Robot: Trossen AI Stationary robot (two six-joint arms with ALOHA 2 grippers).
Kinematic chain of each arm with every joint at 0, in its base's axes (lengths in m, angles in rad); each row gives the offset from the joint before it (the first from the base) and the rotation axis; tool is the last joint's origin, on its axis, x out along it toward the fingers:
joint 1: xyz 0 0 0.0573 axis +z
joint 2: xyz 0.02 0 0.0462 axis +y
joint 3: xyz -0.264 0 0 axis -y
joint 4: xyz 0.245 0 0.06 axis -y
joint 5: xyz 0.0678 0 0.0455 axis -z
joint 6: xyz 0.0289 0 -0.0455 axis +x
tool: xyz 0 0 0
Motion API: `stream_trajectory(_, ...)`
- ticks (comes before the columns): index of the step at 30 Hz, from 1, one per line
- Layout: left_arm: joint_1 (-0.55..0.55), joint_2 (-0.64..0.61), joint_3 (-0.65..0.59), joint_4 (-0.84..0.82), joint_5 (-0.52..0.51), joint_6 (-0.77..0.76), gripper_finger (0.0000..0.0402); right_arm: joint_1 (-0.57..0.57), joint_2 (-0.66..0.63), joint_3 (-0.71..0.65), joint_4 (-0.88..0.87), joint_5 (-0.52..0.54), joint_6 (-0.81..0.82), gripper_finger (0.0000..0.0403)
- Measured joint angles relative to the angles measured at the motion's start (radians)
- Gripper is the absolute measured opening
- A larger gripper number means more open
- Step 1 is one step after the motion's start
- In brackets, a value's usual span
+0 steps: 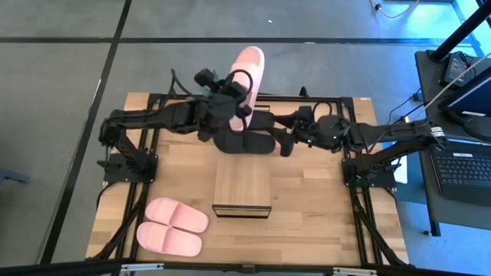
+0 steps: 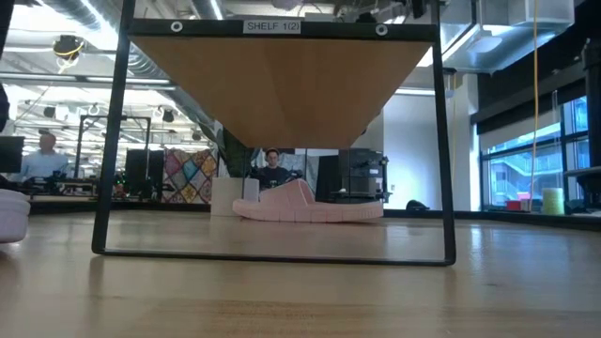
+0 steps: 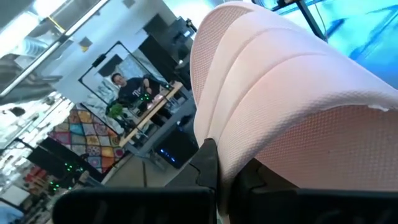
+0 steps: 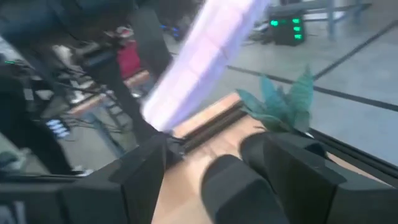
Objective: Pick and place slides into the shelf
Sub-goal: Put the pink slide under the shelf
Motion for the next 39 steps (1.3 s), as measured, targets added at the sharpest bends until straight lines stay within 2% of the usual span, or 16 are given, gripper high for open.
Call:
stream_trajectory(3,0.01,0.0,0.0,0.049,0.007,0.024,0.0001,0.007,0.039,0.0,0.046,0.035,0.0,0.0256)
stream_trajectory(10,0.019,0.023,-0.001,0.041,0.011,0.053,0.0001,0.003,0.107,0.0,0.153,0.037,-0.028,0.0251)
stream_trajectory(14,0.017,0.032,0.001,0.051,0.003,0.054,0.0001,0.0,0.126,0.0,0.211,0.03,0.024,0.0251)
stream_trajectory(27,0.018,0.033,0.0,0.069,0.002,0.064,0.0001,0.0,0.152,0.0,0.282,0.026,0.131,0.0251)
stream_trajectory(39,0.015,0.033,0.0,0.07,0.003,0.06,0.0001,-0.016,0.176,0.0,0.311,0.026,0.074,0.0254)
